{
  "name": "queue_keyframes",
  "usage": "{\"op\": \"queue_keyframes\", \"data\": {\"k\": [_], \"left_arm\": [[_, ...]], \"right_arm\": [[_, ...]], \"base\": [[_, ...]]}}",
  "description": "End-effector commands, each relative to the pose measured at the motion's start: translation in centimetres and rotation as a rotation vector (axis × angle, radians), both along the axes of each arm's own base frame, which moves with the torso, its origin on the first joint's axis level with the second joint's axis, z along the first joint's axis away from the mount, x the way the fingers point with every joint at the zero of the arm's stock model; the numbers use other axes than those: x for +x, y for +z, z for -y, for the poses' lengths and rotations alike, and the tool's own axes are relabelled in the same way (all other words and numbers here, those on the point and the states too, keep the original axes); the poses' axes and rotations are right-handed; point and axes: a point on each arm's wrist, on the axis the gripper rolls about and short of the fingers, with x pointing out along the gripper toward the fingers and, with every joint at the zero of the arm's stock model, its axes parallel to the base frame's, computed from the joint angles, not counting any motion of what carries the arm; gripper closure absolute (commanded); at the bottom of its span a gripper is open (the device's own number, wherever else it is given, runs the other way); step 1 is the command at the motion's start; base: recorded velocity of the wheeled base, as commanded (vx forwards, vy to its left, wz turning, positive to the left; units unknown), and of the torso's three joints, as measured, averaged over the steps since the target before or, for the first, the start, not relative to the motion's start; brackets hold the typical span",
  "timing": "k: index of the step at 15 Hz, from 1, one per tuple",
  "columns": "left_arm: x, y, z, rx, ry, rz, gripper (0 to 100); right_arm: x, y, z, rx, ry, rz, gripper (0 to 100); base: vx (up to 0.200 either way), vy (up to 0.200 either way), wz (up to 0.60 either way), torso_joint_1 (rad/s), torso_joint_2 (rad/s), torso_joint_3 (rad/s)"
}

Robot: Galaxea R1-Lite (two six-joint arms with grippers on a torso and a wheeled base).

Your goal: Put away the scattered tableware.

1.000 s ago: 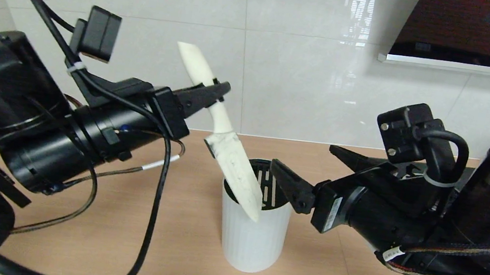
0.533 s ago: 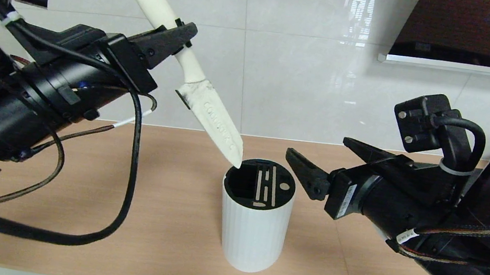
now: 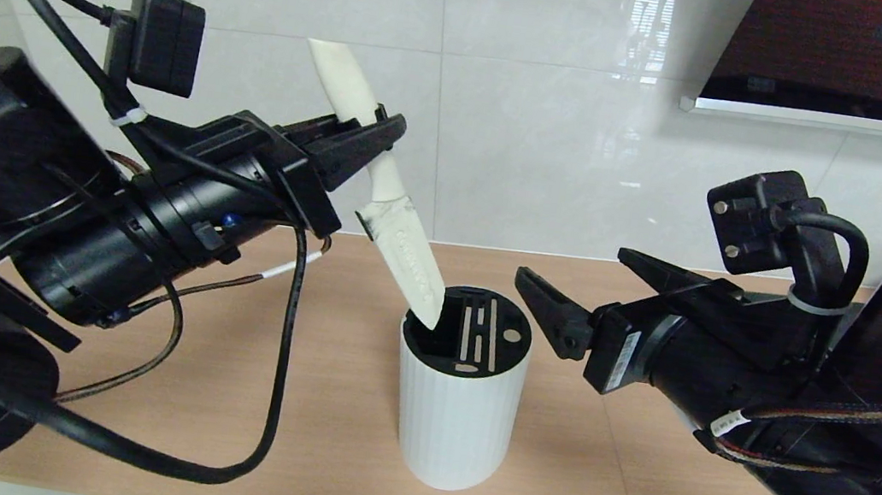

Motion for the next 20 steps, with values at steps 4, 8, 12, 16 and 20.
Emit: {"op": "queue_keyframes", "data": {"k": [4, 8, 12, 16, 20], "left_arm": [[0.5, -1.4, 0.8, 0.026, -0.014, -0.038, 100], [1.2, -2.8, 1.9, 0.04, -0.035, -0.069, 100], [2.3, -4.8, 3.1, 0.051, -0.05, -0.091, 100], [3.4, -6.7, 3.8, 0.066, -0.049, -0.12, 100], [4.0, -8.2, 4.4, 0.079, -0.057, -0.144, 100]], "right_arm": [[0.1, -0.1, -0.1, -0.004, 0.001, -0.003, 0], [0.1, -0.2, -0.1, -0.005, 0.001, -0.004, 0], [0.2, -0.3, -0.2, -0.01, 0.001, -0.008, 0], [0.2, -0.4, -0.3, -0.011, 0.001, -0.009, 0], [0.2, -0.5, -0.3, -0.014, 0.001, -0.012, 0]], "base": [[0.0, 0.0, 0.0, 0.0, 0.0, 0.0], [0.0, 0.0, 0.0, 0.0, 0.0, 0.0], [0.0, 0.0, 0.0, 0.0, 0.0, 0.0], [0.0, 0.0, 0.0, 0.0, 0.0, 0.0], [0.0, 0.0, 0.0, 0.0, 0.0, 0.0]]}}
